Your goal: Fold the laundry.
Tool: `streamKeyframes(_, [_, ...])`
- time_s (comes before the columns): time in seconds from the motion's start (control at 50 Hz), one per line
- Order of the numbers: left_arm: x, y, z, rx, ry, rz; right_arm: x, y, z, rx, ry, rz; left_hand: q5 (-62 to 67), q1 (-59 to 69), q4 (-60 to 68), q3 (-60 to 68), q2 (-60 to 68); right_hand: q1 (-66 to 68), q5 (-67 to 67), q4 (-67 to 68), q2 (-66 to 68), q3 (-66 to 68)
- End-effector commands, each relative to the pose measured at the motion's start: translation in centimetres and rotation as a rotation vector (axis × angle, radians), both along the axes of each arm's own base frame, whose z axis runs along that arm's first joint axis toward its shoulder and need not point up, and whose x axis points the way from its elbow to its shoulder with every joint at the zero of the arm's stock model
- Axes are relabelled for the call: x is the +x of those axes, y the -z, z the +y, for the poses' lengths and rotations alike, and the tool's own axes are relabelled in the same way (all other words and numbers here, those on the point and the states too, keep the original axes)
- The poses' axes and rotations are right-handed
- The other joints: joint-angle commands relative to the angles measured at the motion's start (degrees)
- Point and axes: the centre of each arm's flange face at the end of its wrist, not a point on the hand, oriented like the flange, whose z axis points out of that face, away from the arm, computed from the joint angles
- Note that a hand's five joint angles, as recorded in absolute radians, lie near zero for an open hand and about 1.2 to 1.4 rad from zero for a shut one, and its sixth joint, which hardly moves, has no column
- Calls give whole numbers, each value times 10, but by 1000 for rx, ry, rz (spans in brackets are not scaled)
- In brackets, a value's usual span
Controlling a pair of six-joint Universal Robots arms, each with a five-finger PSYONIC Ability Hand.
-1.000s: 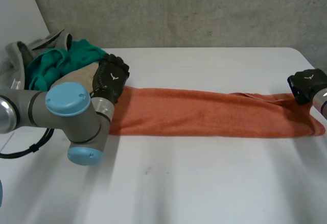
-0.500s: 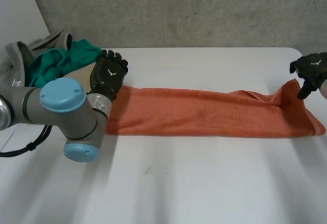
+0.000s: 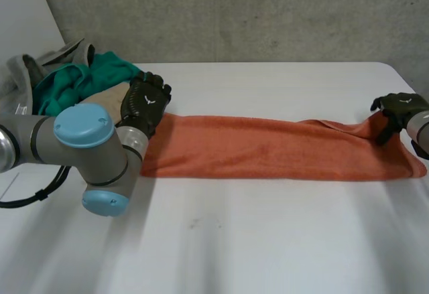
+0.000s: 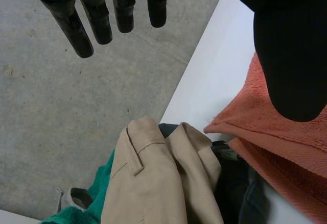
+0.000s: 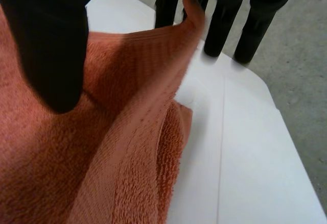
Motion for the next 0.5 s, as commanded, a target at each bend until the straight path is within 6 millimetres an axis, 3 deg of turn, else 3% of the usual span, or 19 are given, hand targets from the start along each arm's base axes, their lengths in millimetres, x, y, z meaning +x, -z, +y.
streamKeyframes(0.02, [1, -1, -3, -4, -4, 2, 4, 3, -9, -43, -8, 10, -24, -5, -8, -14, -11, 494, 499, 502, 501, 509])
streamKeyframes(0.08, [2, -3, -5, -11, -9, 5, 5, -14, -7, -74, -13, 15, -24, -5, -8, -14, -11, 494, 499, 502, 501, 509])
streamKeyframes(0.1, [2, -5, -7, -18, -9, 8, 10, -37, -1, -115, -33, 26, -24, -5, -8, -14, -11, 494, 499, 502, 501, 509])
streamKeyframes(0.16, [1, -9, -9, -30, -4, 16, 20, -71, 19, -168, -68, 48, -24, -5, -8, -14, -11, 494, 499, 502, 501, 509])
streamKeyframes(0.18, [1, -11, -12, -41, 1, 21, 28, -92, 33, -203, -95, 66, -25, -6, -10, -15, -12, 494, 499, 502, 501, 509])
streamKeyframes(0.24, [1, -17, -18, -59, 5, 37, 43, -122, 58, -268, -167, 85, -25, -6, -10, -15, -13, 494, 499, 502, 501, 509])
streamKeyframes(0.26, [1, -21, -21, -67, 14, 53, 55, -138, 75, -300, -224, 87, -25, -6, -10, -15, -13, 494, 499, 502, 501, 509])
streamKeyframes(0.32, [-1, -31, -25, -74, 37, 113, 76, -163, 110, -350, -335, 67, -26, -7, -10, -16, -13, 494, 499, 502, 501, 509])
streamKeyframes(0.38, [-5, -36, -26, -67, 72, 163, 84, -187, 137, -413, -399, 58, -26, -7, -10, -16, -13, 494, 499, 502, 501, 509])
streamKeyframes(0.42, [-9, -41, -28, -65, 115, 206, 89, -212, 167, -483, -457, 49, -26, -7, -10, -16, -13, 494, 499, 502, 501, 509])
streamKeyframes(0.5, [-19, -37, -29, -34, 197, 249, 94, -244, 212, -573, -536, 32, -26, -7, -10, -16, -13, 494, 499, 502, 501, 509])
